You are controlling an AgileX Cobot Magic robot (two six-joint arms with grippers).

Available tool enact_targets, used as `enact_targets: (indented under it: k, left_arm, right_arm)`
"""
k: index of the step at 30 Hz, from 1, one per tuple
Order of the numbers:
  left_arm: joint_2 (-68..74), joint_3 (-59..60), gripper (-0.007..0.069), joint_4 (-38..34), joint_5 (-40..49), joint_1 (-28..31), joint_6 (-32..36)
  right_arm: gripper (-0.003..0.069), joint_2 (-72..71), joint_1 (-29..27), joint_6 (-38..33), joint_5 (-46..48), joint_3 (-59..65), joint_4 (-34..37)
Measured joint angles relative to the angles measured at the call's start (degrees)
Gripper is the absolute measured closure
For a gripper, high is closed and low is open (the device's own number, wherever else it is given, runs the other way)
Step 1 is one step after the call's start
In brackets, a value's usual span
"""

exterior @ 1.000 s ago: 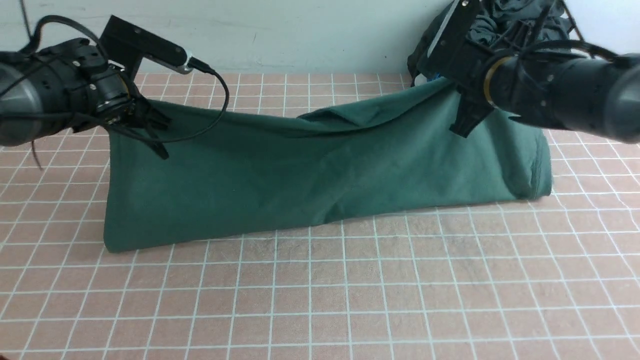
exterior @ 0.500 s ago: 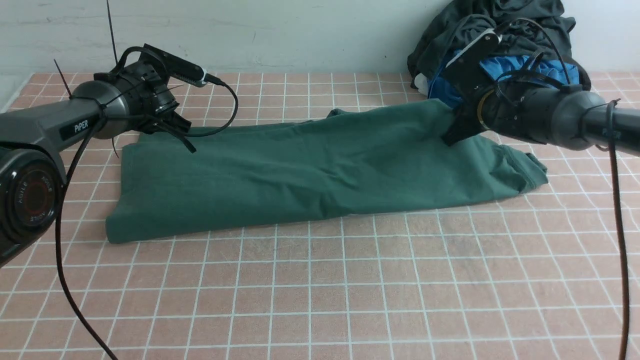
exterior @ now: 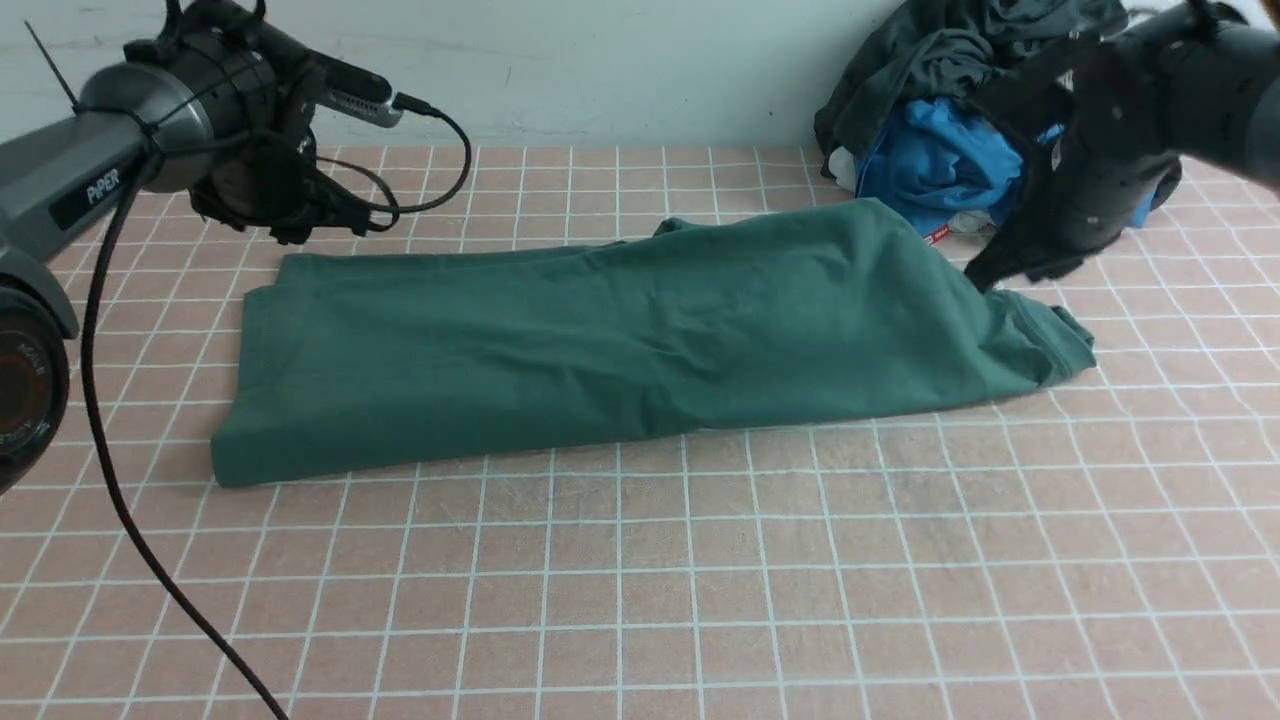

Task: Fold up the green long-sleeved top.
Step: Use both arms to drag the lower edge of the fabric forward and fold it over the upper edge, then use the right arm to clamp the right edge of the fabric

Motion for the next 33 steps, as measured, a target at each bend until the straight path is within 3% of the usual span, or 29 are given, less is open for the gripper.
enact_targets:
  k: [1, 3, 6, 8, 11, 12, 14, 17, 20, 24, 30, 33]
  left_arm:
    - [-0.08, 0.0, 0.0456, -5.24, 1.39, 0.0, 4.18]
    - [0.39, 0.63, 0.0517, -13.81, 3.86, 0.0, 10.24]
    - [1.2, 3.23, 0.0585, -20.04, 6.15, 0.0, 15.21]
    - [1.42, 4.73, 0.0605, -20.68, 6.48, 0.12, 15.92]
    - [1.48, 8.22, 0.0624, -21.15, 7.76, 0.66, 16.66]
    - [1.36, 9.9, 0.0628, -21.09, 7.84, 1.18, 16.71]
    - [0.99, 11.37, 0.0628, -21.44, 7.43, 1.66, 16.71]
    - [0.31, 12.65, 0.0628, -21.61, 7.12, 1.73, 16.71]
    - [0.03, 12.85, 0.0628, -21.75, 6.89, 1.73, 16.71]
    - [-0.6, 13.04, 0.0628, -22.29, 6.53, 1.73, 16.71]
    - [-2.06, 13.05, 0.0628, -26.33, 5.47, 1.73, 17.06]
    - [-2.06, 13.1, 0.0628, -30.09, 4.11, 1.73, 18.75]
  right_arm:
    - [0.0659, 1.56, -1.62, -4.02, 1.35, 0.0, 7.35]
    - [0.0669, 5.12, -3.96, -7.54, 0.09, 0.0, 15.21]
    - [0.067, 9.52, -6.62, -5.55, -4.38, -0.12, 18.18]
    - [0.067, 9.66, -7.65, -2.34, -6.46, -0.25, 17.17]
    - [0.0666, 9.91, -10.11, 8.66, -7.55, -0.31, 13.3]
    - [0.0662, 9.91, -11.17, 14.55, -4.8, -0.88, 10.38]
    - [0.066, 9.91, -11.38, 19.53, 0.58, -2.28, 7.14]
    - [0.0658, 9.91, -11.25, 20.2, 8.43, -4.77, 2.62]
    - [0.0653, 9.78, -11.25, 19.14, 9.66, -7.3, 1.16]
    - [0.0648, 9.04, -10.39, 14.55, 6.89, -11.36, 6.29]
    - [0.0646, 9.85, -6.08, -7.15, 2.14, -14.15, 30.94]
    - [0.0646, 12.67, -3.83, -16.85, -2.77, -14.27, 36.1]
